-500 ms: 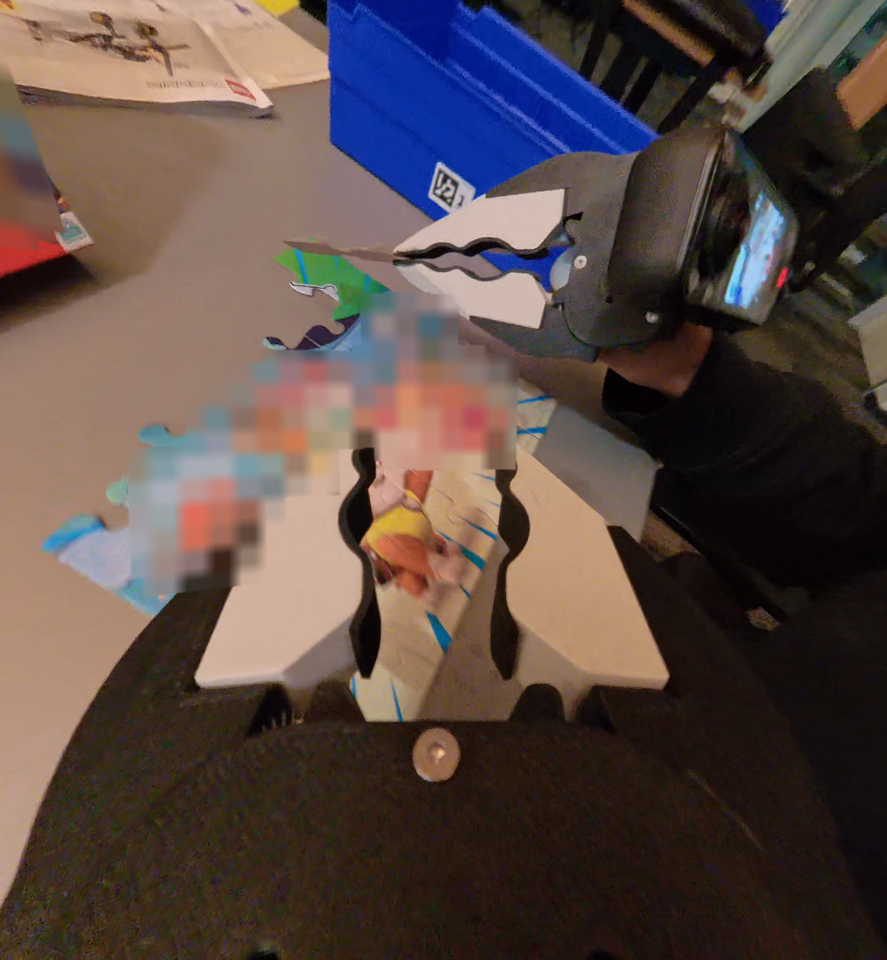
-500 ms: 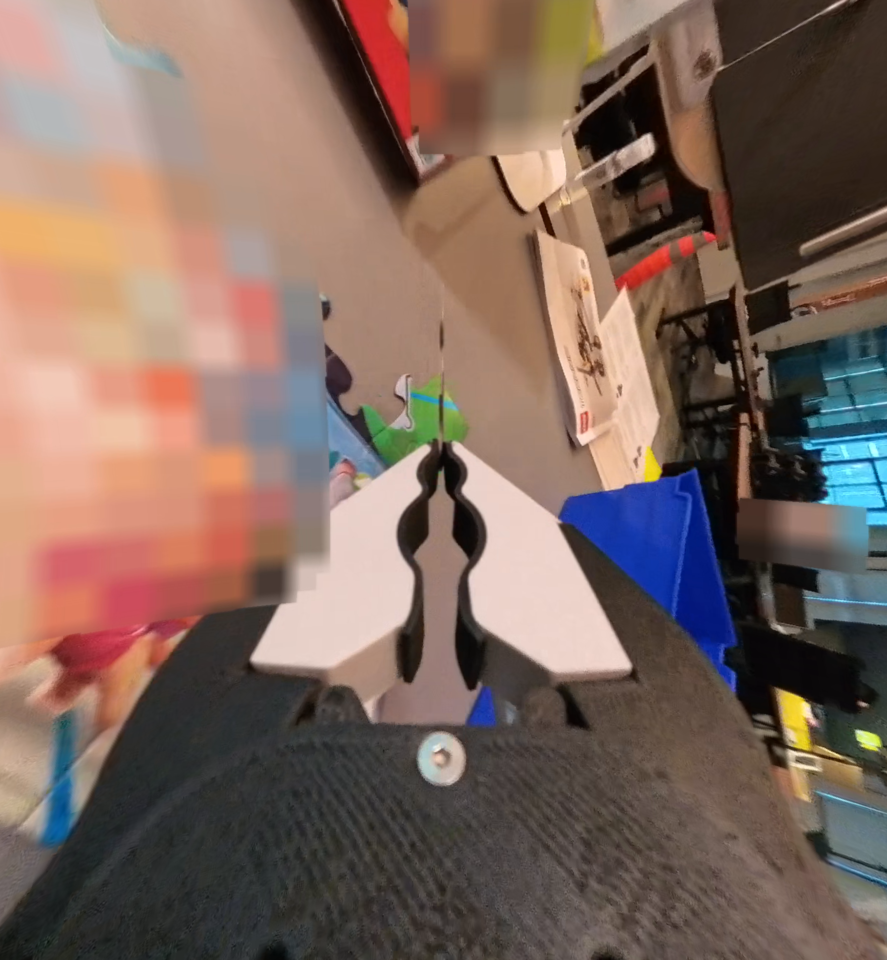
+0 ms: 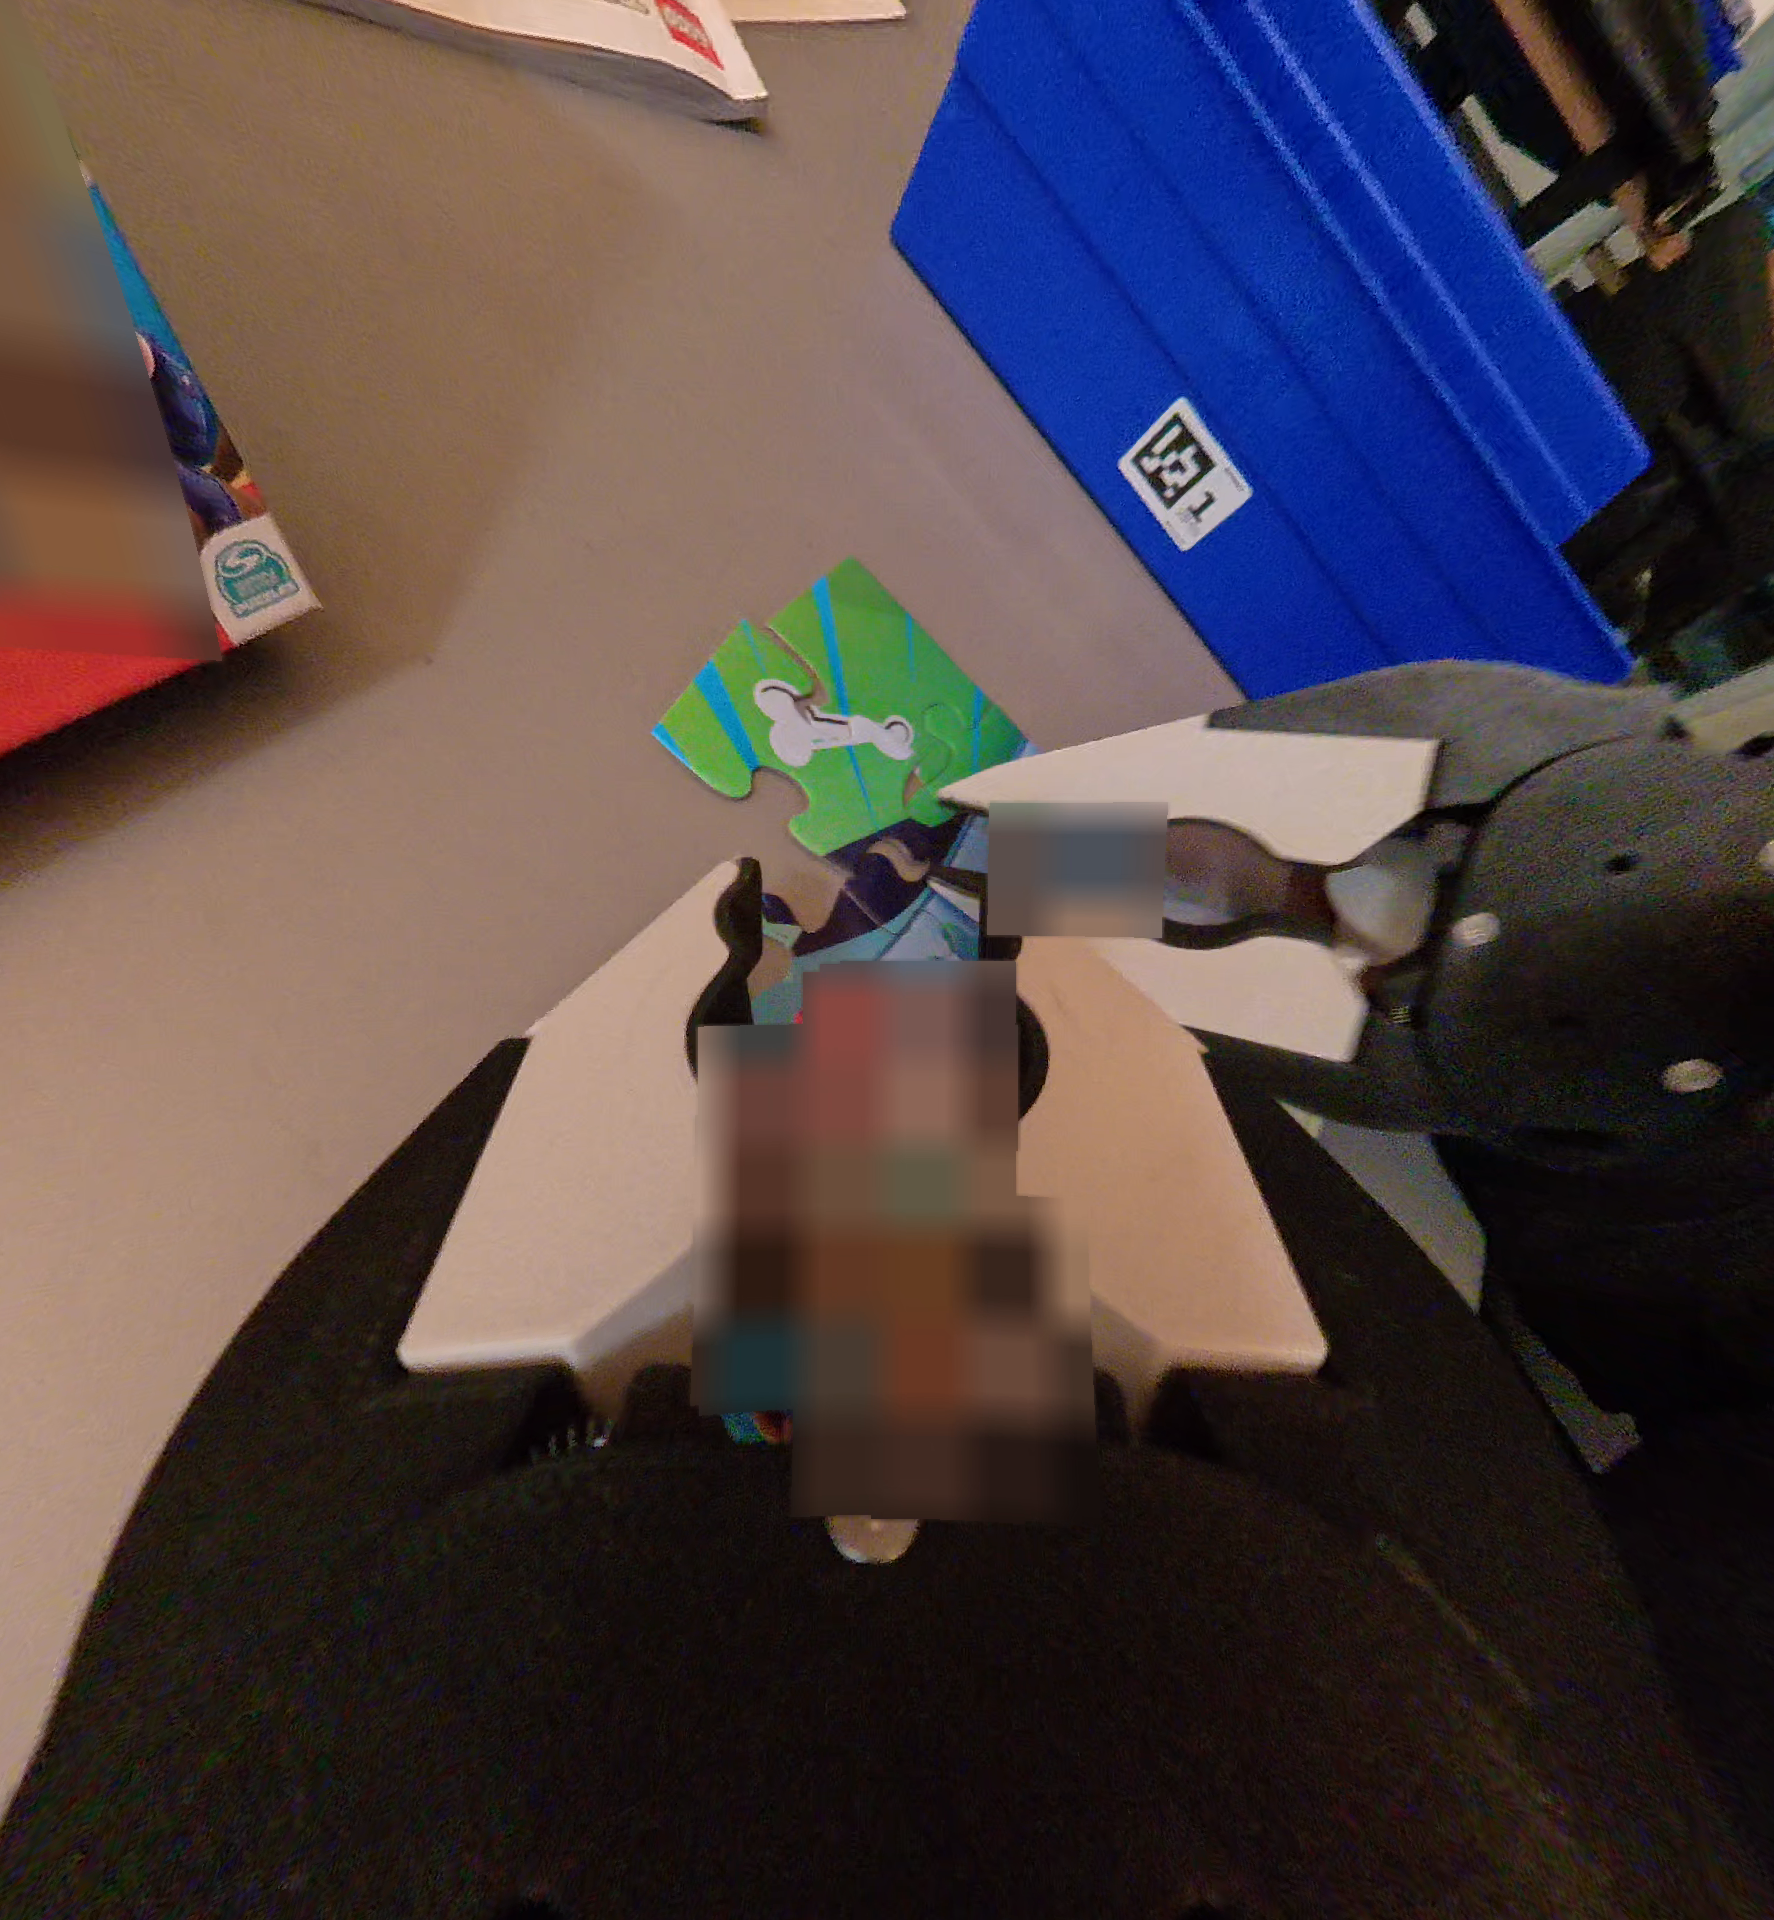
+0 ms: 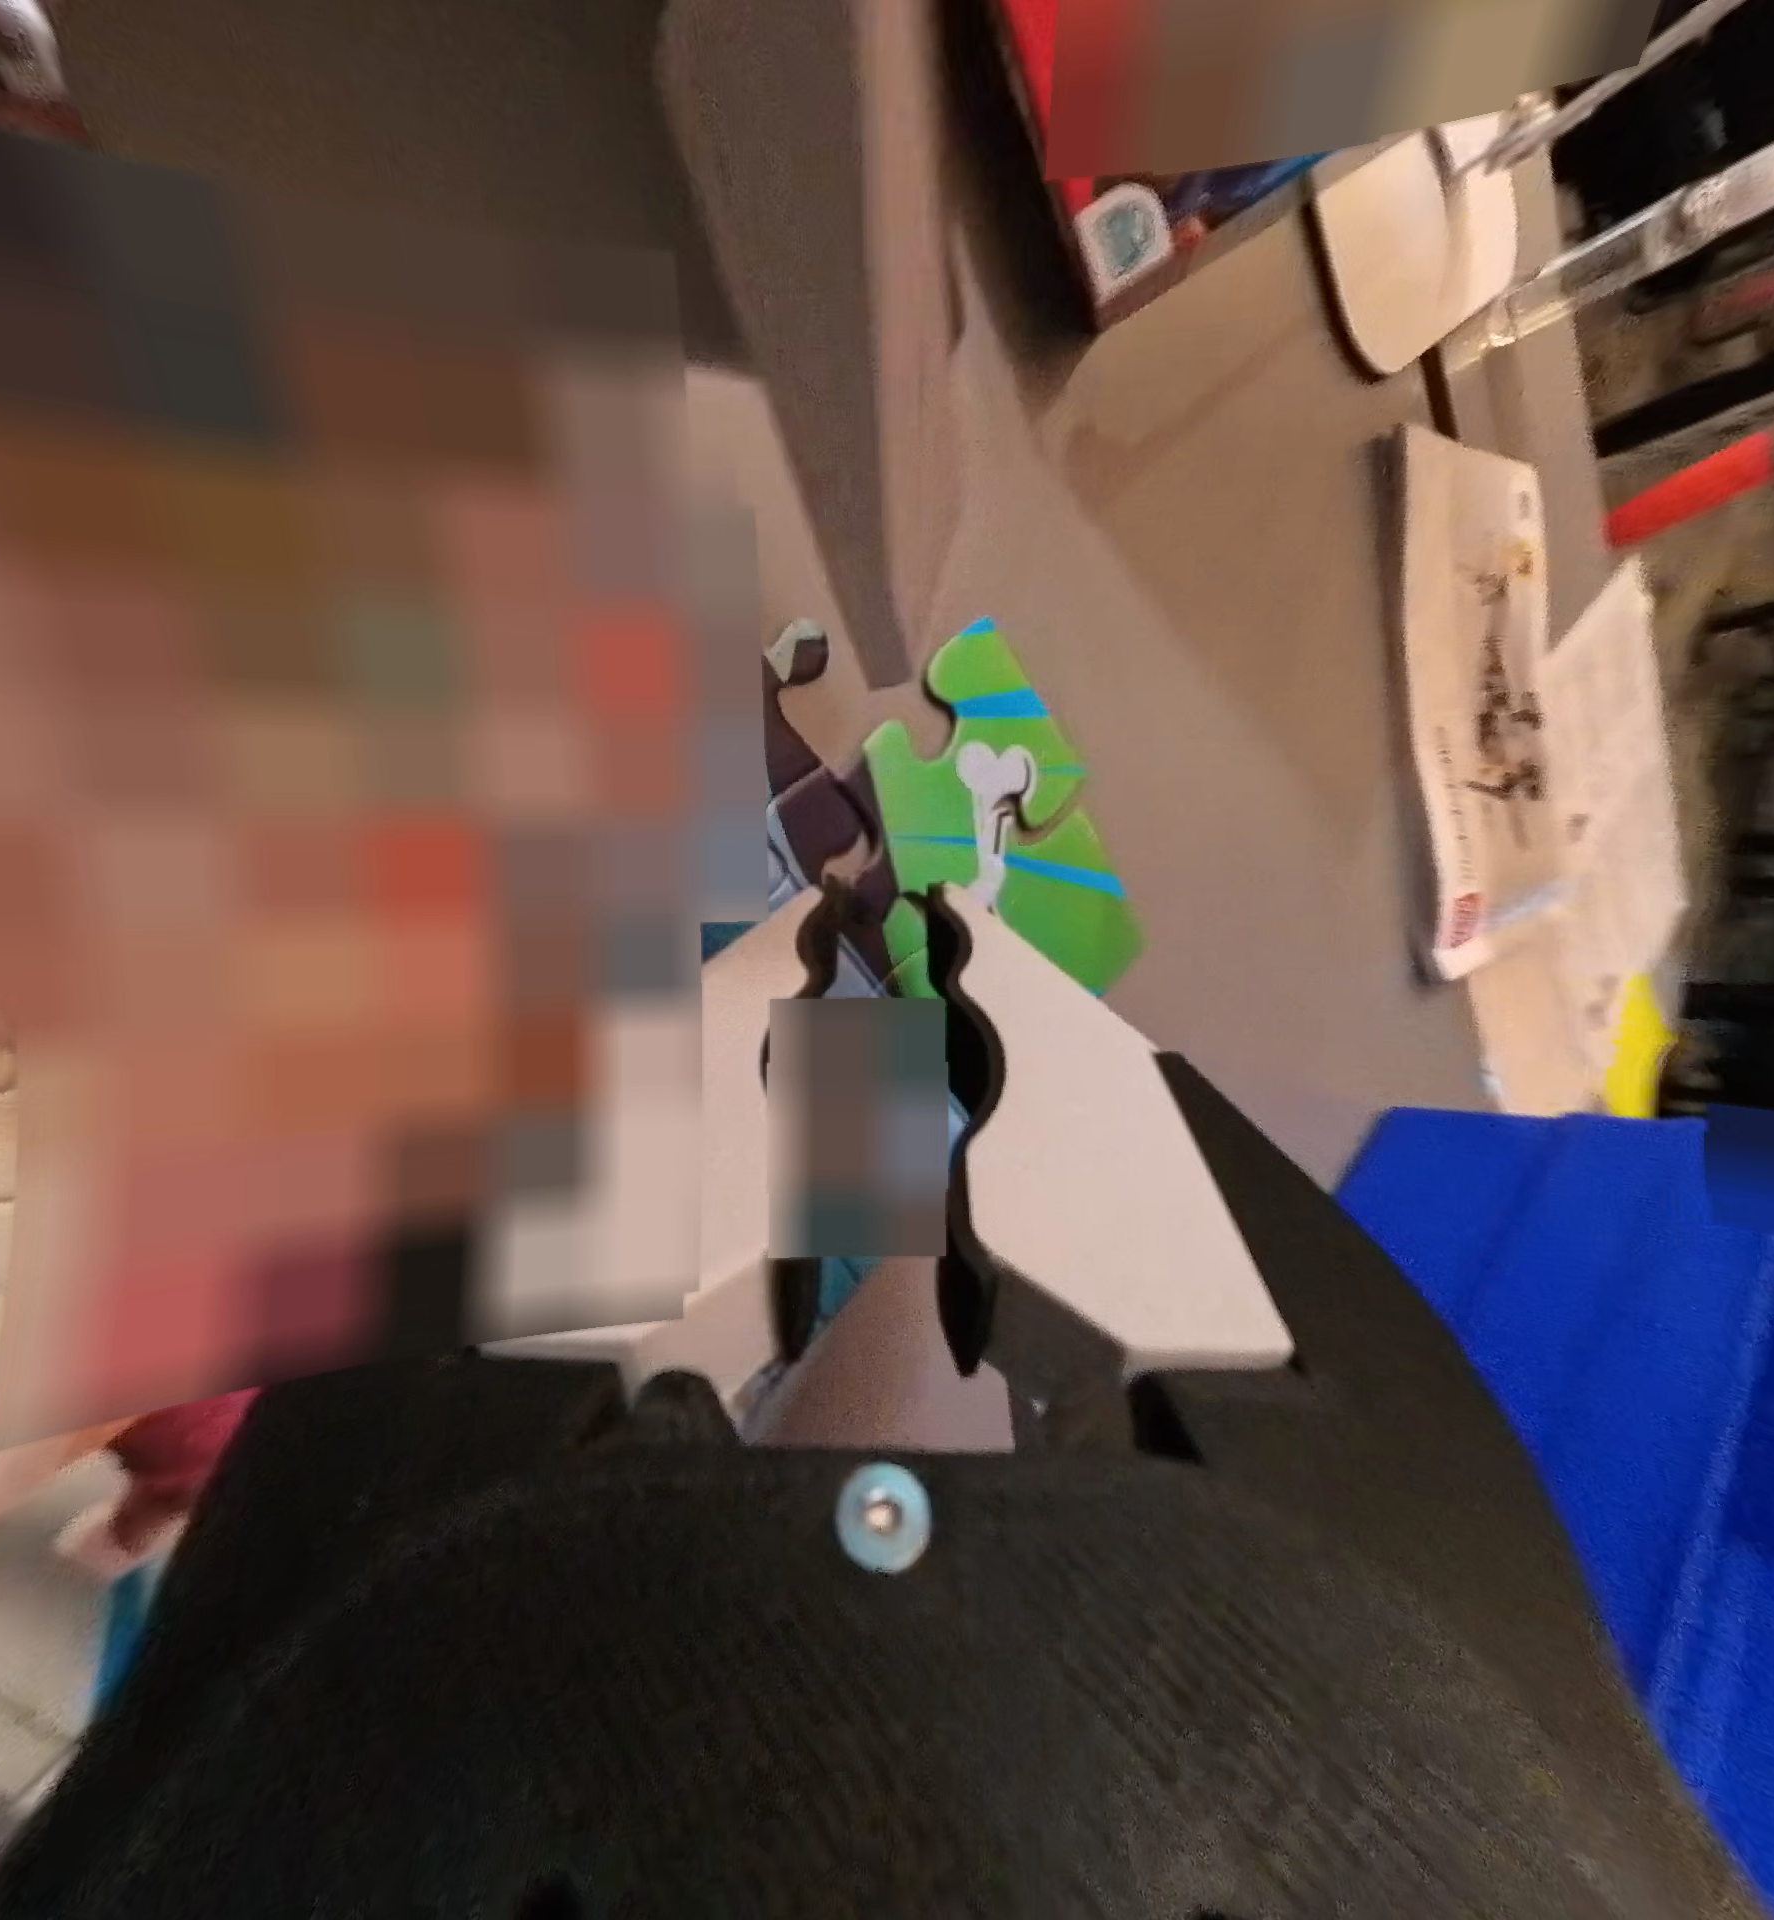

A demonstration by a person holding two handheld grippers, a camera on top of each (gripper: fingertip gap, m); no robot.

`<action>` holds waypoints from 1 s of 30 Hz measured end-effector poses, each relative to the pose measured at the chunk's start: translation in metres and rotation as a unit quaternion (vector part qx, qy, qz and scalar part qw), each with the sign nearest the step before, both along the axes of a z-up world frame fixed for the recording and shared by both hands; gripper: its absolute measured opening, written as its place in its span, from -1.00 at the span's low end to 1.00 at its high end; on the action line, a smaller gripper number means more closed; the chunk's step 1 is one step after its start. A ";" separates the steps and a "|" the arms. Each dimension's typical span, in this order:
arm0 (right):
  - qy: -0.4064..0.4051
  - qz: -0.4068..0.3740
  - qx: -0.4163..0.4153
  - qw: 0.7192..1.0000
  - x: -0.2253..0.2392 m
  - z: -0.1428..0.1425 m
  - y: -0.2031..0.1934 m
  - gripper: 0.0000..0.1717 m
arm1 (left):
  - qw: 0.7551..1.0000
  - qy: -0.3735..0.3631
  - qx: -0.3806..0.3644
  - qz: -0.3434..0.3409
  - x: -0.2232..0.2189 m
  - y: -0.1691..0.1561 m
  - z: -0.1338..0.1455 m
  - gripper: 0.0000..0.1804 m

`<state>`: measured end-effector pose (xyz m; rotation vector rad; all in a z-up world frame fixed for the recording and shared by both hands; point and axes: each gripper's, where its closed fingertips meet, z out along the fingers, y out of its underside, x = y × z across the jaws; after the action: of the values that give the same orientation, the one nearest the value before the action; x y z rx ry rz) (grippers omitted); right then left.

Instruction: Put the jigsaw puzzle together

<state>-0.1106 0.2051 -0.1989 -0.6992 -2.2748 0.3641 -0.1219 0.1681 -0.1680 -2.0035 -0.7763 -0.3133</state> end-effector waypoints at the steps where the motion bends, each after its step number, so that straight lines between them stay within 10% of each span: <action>1: -0.002 -0.003 -0.034 0.999 0.000 0.004 0.000 -0.80 | 1.000 0.004 -0.009 -0.001 -0.002 0.001 -0.003 -0.56; 13: -0.065 -0.082 -0.321 0.941 -0.040 0.009 0.026 -0.92 | 0.987 0.105 -0.117 -0.029 -0.011 0.027 -0.026 -0.66; 30: -0.064 -0.063 -0.299 0.950 -0.031 -0.002 0.025 -1.00 | 0.984 0.109 -0.134 -0.050 -0.005 0.028 -0.041 -0.80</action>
<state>-0.1418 0.2301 -0.2009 -1.1923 -2.2260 0.9935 -0.1272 0.1959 -0.2085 -2.2884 -0.6038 -0.0454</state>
